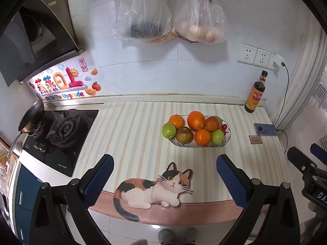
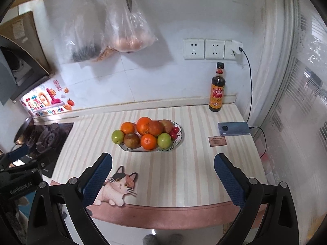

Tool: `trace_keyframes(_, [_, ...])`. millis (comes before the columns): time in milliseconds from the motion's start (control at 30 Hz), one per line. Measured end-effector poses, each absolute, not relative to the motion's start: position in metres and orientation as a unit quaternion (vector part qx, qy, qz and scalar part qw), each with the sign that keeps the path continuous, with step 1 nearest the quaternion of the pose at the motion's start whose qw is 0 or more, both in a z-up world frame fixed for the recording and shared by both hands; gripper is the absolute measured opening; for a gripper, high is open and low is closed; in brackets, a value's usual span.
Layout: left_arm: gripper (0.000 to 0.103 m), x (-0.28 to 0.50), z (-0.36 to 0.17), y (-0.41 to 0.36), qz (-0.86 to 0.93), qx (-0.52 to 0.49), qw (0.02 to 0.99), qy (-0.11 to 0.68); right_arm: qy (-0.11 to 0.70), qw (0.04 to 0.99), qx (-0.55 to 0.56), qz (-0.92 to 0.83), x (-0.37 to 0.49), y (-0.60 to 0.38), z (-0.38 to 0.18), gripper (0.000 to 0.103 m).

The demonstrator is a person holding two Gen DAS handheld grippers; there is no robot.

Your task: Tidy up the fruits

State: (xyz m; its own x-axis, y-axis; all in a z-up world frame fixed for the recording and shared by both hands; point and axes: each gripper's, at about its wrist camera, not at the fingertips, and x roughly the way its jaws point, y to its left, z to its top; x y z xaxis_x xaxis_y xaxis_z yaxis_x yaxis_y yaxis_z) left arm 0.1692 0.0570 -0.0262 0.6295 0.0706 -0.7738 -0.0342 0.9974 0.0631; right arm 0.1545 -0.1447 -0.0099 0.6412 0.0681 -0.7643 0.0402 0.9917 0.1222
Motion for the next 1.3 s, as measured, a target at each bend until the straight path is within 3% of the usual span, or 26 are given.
trace_keyframes(467, [0.103, 0.200, -0.051, 0.054, 0.036, 0.009, 0.884, 0.466, 0.454, 0.889, 0.051, 0.007, 0.193, -0.145, -0.034, 0.102])
trace_keyframes(1300, [0.103, 0.192, -0.052, 0.046, 0.028, 0.008, 0.884, 0.467, 0.462, 0.886, 0.044, 0.011, 0.188, -0.143, -0.035, 0.102])
